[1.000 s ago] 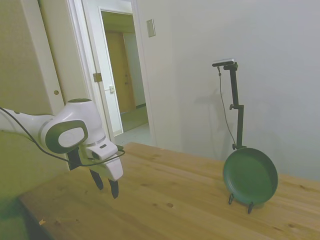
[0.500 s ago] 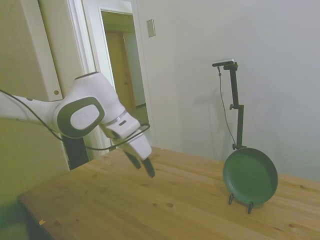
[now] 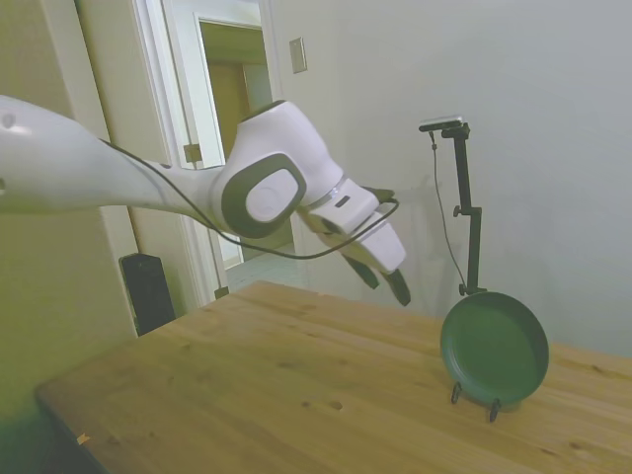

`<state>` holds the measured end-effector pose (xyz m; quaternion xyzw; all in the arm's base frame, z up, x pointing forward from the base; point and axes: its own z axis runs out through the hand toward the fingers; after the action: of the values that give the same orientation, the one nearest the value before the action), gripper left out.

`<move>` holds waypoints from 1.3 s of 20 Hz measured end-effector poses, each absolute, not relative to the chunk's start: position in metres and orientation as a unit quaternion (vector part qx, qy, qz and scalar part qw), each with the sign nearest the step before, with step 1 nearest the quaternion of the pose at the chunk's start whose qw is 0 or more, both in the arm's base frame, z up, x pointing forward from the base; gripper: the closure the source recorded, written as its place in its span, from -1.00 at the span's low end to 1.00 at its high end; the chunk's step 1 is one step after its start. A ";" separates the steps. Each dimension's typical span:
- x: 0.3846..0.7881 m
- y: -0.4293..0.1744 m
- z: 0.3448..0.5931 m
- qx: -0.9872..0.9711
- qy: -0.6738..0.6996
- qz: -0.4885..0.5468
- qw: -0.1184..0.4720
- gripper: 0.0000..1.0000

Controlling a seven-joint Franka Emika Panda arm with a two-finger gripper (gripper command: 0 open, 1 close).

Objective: Unload the plate

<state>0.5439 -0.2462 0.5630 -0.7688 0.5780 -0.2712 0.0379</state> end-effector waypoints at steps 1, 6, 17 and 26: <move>0.548 -0.249 0.563 -0.770 0.578 -0.269 0.037 -1.00; 0.559 -0.234 0.560 -0.759 0.585 -0.277 0.066 -1.00; 0.606 -0.295 0.552 -0.655 0.650 -0.352 0.158 -1.00; 0.625 -0.295 0.524 -0.615 0.677 -0.363 0.179 -1.00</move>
<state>0.6254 -0.2948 0.5239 -0.6147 0.6766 -0.3634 0.1794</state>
